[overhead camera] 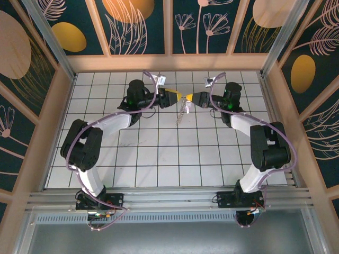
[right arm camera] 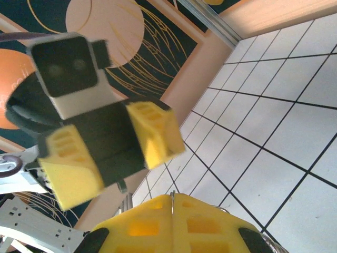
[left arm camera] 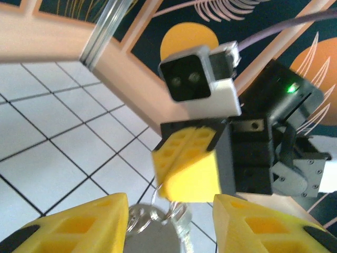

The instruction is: Put the keys on the keyring

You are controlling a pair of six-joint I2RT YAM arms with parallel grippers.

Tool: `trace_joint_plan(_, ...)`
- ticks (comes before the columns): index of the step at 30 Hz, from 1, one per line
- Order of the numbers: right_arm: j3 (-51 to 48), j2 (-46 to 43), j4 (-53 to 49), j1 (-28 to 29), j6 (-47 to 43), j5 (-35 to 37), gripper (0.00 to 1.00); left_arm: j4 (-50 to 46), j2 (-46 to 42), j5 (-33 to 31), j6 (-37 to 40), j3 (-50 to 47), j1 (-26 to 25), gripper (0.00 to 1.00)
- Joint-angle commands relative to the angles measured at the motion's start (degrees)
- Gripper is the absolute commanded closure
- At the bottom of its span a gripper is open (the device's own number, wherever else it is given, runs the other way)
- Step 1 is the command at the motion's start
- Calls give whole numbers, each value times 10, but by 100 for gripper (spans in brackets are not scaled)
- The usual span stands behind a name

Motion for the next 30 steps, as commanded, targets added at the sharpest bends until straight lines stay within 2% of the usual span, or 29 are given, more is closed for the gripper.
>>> trace_joint_plan(1,2,0,53,0,14,-18,100,12,13,41,-12,25,3,54)
trace_joint_plan(8,-1,-4,64,3,24,-14,100,52,34,64,-50,30,3,57)
trace_joint_plan(23,9,5,72,14,34,1,100,91,50,83,-83,29,1,65)
trace_joint_plan(30,15,13,70,17,36,6,100,105,53,94,-89,25,-1,75)
